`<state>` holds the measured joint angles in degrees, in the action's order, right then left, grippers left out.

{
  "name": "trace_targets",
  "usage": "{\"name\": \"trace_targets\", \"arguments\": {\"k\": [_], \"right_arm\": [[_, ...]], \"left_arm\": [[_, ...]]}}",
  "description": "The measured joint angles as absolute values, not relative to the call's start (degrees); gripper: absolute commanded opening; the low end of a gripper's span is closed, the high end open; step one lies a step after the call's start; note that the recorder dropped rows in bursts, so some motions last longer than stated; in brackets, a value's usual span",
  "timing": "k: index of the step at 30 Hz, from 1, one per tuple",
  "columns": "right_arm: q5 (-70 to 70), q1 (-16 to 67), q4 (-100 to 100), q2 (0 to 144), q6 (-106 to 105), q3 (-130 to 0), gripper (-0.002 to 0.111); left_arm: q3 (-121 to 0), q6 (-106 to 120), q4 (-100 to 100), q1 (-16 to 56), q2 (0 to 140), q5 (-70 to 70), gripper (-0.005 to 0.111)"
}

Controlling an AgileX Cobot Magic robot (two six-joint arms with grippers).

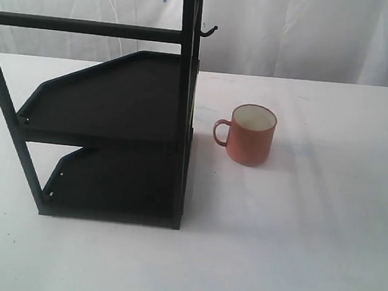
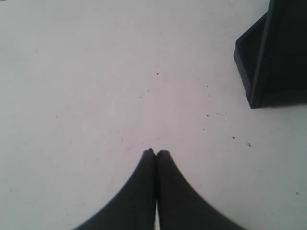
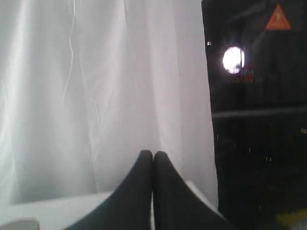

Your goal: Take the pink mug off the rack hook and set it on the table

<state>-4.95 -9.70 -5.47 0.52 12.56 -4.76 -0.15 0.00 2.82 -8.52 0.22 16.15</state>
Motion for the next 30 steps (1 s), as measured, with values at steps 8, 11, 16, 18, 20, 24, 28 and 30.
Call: {"name": "trace_targets", "arguments": {"k": [8, 11, 16, 18, 20, 24, 28, 30], "right_arm": [[16.90, -4.97, -9.63, 0.31, 14.44, -0.09, 0.000], [19.62, -2.83, -15.10, 0.31, 14.44, -0.10, 0.000], [20.26, -0.93, -18.08, 0.31, 14.76, -0.10, 0.000], [20.53, -0.70, -18.17, 0.31, 15.67, -0.10, 0.000], [20.53, -0.60, -17.92, 0.31, 16.31, -0.10, 0.000], [20.53, -0.63, -17.81, 0.31, 16.50, -0.10, 0.000], [20.53, -0.63, -17.71, 0.31, 16.55, -0.10, 0.000], [20.53, -0.63, -17.71, 0.31, 16.65, -0.10, 0.000]], "left_arm": [[-0.15, 0.00, 2.82, -8.52, 0.22, 16.15, 0.000], [-0.15, 0.00, 2.82, -8.52, 0.22, 16.15, 0.000], [-0.15, 0.00, 2.82, -8.52, 0.22, 16.15, 0.000], [-0.15, 0.00, 2.82, -8.52, 0.22, 16.15, 0.000], [-0.15, 0.00, 2.82, -8.52, 0.22, 16.15, 0.000], [-0.15, 0.00, 2.82, -8.52, 0.22, 16.15, 0.000], [-0.15, 0.00, 2.82, -8.52, 0.22, 16.15, 0.000], [-0.15, 0.00, 2.82, -8.52, 0.22, 16.15, 0.000]]}}
